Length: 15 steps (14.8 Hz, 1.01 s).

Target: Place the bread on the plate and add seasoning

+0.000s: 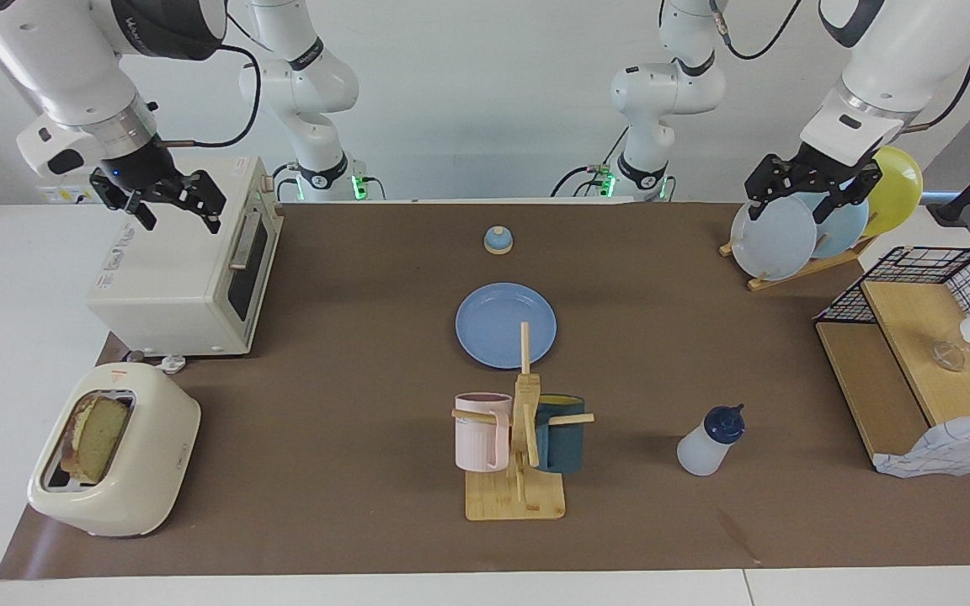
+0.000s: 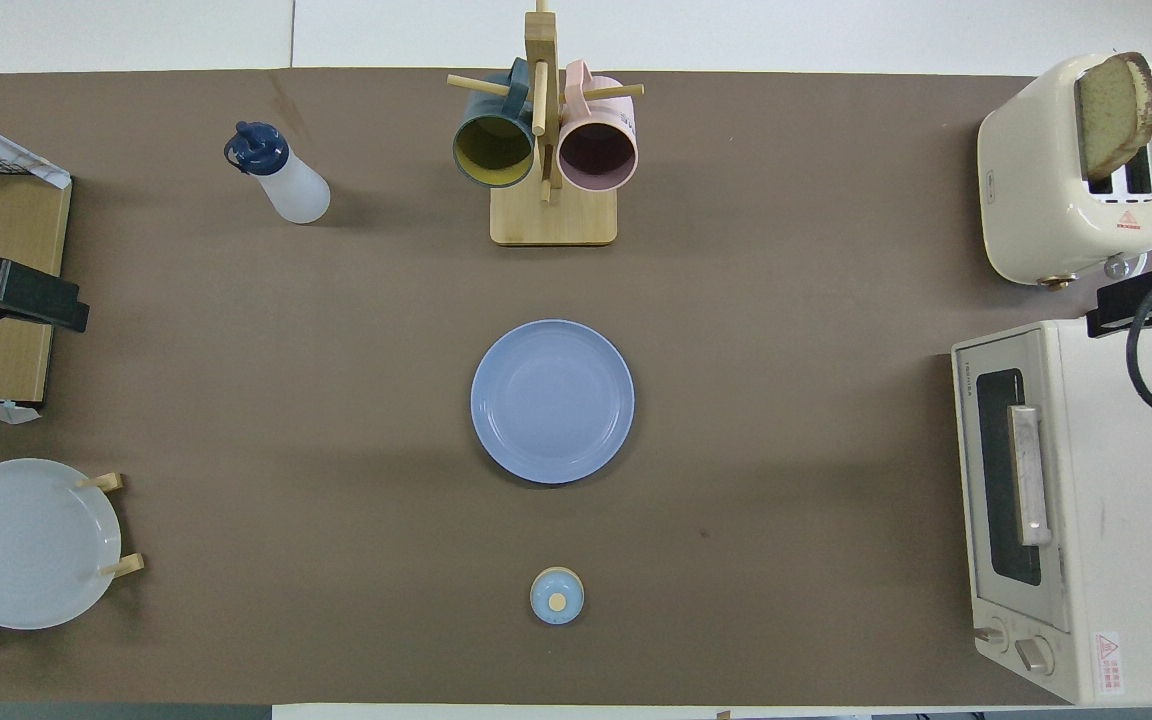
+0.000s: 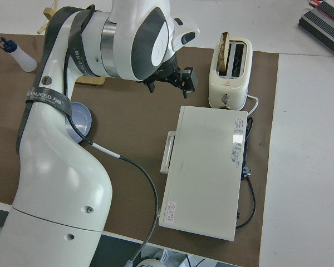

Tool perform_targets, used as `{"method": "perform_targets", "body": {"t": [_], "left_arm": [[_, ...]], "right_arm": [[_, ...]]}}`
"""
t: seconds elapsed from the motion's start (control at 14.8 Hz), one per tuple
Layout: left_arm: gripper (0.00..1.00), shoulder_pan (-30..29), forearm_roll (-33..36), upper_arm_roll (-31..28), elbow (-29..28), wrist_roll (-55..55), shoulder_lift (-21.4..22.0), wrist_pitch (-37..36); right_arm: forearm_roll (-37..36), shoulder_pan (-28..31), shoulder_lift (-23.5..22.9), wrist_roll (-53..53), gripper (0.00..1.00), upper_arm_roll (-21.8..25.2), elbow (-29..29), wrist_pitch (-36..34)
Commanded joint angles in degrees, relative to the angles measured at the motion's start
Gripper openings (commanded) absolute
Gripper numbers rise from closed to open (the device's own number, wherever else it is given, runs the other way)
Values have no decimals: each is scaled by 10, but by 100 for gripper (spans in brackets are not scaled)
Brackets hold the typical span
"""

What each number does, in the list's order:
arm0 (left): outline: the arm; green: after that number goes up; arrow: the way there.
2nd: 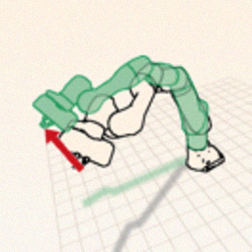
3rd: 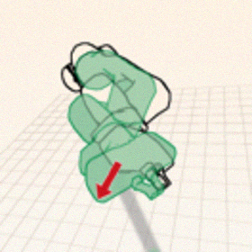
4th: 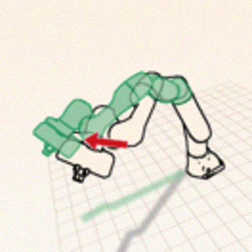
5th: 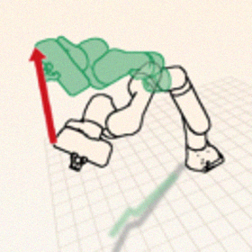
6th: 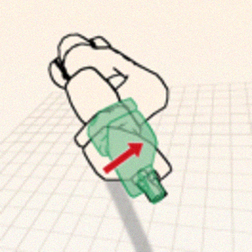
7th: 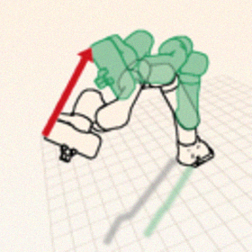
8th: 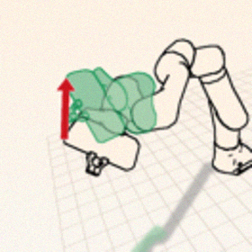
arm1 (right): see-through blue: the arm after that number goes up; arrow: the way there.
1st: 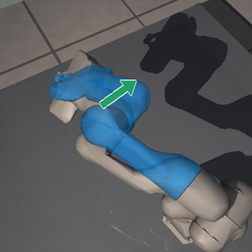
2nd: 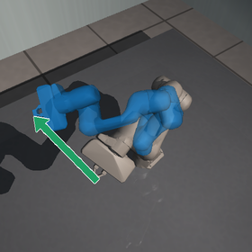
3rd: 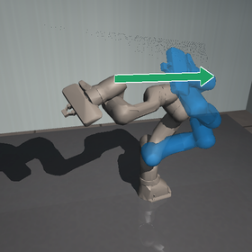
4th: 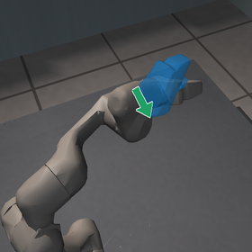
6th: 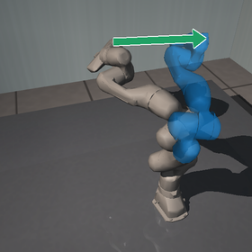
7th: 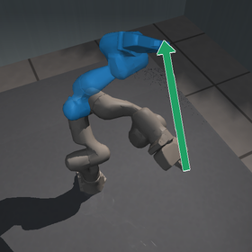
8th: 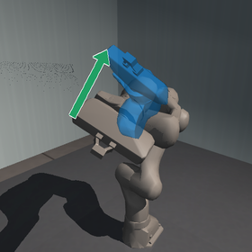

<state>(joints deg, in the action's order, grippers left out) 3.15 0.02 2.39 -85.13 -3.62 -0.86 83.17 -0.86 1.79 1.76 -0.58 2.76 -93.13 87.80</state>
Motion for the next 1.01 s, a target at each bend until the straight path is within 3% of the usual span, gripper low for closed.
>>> {"method": "perform_targets", "body": {"t": [0.0, 0.68, 0.88, 0.95], "left_arm": [[100, -3, 6, 0, -12, -6, 12, -4], [100, 6, 6, 3, -31, -3, 23, -7], [100, 18, 6, 5, -56, -3, 33, 8], [100, 19, 6, 5, -60, -3, 34, 16]], "right_arm": [[-4, 1, 10, 9, 100, -3, -7, -2], [-6, 1, 11, 15, 100, -6, -8, 2], [-14, 4, -3, 23, 100, -6, 7, 43], [-13, 9, -32, 24, 100, -6, 42, 41]]}}
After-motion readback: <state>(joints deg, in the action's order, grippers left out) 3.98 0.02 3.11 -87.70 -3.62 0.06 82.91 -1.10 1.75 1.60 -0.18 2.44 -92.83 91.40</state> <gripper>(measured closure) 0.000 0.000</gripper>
